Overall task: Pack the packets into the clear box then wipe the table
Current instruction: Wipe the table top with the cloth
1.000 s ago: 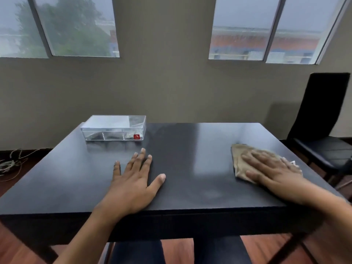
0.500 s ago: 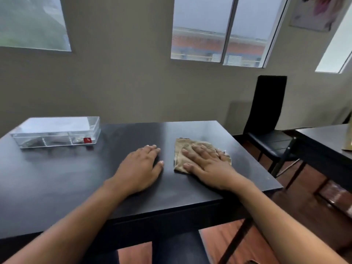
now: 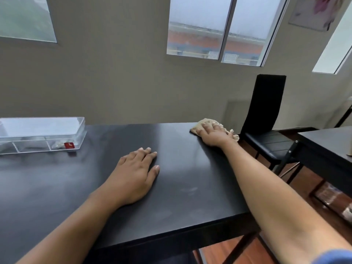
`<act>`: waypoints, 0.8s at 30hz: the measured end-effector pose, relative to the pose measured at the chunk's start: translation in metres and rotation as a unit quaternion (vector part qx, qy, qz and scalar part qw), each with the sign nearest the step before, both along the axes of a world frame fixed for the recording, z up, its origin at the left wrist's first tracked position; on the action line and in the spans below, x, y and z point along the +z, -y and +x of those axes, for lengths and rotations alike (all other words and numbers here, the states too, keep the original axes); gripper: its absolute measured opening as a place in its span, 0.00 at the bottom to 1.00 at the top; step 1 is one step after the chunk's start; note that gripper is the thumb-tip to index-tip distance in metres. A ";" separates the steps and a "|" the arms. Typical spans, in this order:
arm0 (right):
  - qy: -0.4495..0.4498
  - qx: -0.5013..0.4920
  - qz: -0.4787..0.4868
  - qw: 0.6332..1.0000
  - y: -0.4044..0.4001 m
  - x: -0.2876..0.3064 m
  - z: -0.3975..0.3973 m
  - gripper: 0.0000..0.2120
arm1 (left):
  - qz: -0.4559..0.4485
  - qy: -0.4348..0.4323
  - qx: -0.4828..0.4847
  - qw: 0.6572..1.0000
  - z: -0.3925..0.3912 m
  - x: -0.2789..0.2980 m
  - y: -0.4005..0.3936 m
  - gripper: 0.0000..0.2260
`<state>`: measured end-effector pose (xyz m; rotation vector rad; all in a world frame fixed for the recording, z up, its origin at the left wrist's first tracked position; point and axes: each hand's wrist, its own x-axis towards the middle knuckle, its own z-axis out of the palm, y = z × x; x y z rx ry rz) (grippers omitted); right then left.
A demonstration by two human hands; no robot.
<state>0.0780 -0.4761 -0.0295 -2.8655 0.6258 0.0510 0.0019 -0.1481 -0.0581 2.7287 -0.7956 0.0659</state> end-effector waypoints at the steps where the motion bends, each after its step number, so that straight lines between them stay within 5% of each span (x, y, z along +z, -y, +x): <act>1: 0.002 0.005 0.001 1.000 -0.007 0.001 0.010 0.37 | -0.002 0.000 -0.001 1.000 0.000 -0.001 0.001 0.31; 8: 0.000 0.142 0.015 0.990 -0.055 0.003 0.022 0.29 | -0.016 -0.005 -0.004 1.000 0.002 0.000 0.000 0.40; 13: -0.008 0.225 0.014 0.974 -0.076 -0.001 -0.019 0.26 | -0.006 -0.006 -0.001 1.000 0.001 0.004 0.002 0.27; 24: 0.017 0.249 0.008 0.968 -0.081 0.000 -0.136 0.25 | -0.064 0.007 0.000 0.998 -0.007 0.006 -0.006 0.24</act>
